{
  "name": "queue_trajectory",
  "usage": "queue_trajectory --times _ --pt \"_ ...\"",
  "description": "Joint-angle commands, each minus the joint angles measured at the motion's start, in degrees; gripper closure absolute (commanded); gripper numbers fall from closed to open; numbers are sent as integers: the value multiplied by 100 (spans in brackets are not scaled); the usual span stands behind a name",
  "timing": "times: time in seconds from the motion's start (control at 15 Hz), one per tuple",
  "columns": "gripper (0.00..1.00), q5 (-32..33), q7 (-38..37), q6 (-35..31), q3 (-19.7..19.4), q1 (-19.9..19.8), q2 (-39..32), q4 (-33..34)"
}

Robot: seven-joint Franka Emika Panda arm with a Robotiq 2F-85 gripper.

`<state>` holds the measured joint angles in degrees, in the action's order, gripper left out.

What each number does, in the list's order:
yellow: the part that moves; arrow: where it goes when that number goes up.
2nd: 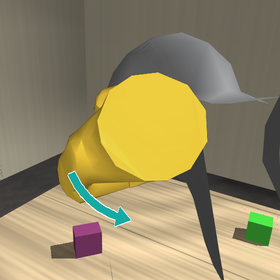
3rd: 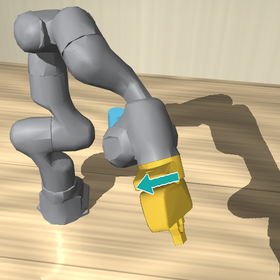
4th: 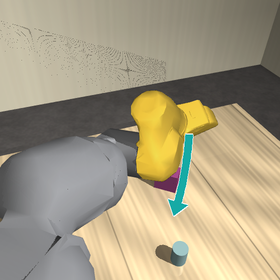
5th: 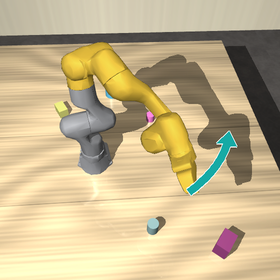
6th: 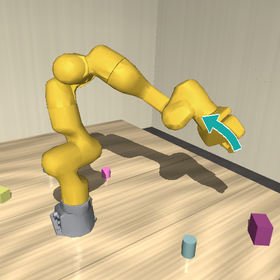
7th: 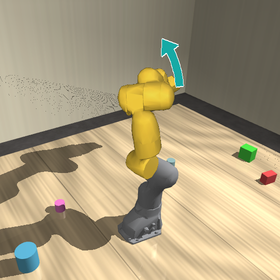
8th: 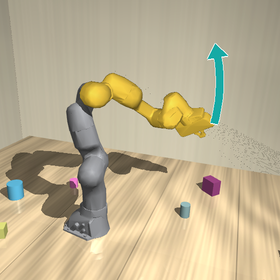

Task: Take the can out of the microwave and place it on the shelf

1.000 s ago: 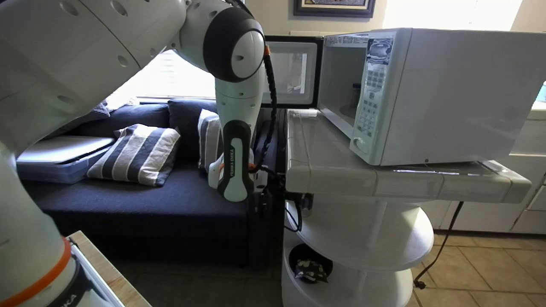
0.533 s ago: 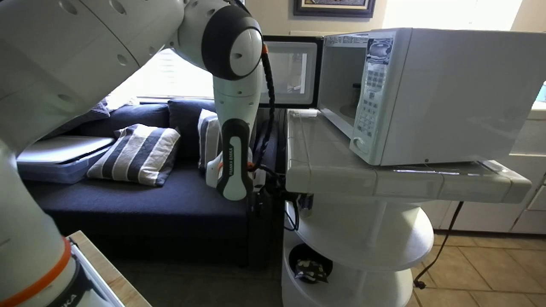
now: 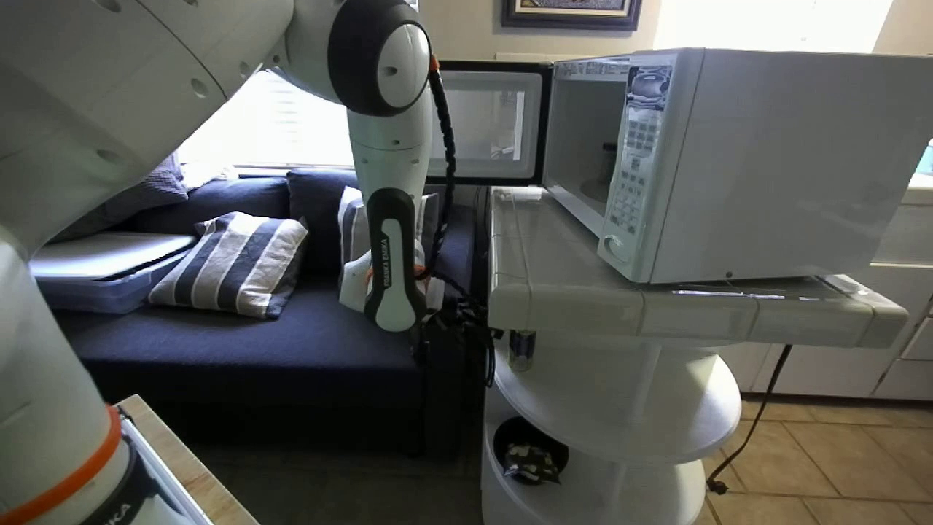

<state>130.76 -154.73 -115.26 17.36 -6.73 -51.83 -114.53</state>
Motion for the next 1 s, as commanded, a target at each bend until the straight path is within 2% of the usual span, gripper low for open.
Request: queue_trajectory --times 0.0,0.47,0.8,0.93 --pt "0 -510 116 -670 -86 74 342 -248" --pt "0 -1373 490 -1494 -75 159 1170 -967" --pt "0 -1627 530 -2108 -22 277 2126 -1756" --pt "0 -1581 644 -2667 -20 254 2590 -2125"
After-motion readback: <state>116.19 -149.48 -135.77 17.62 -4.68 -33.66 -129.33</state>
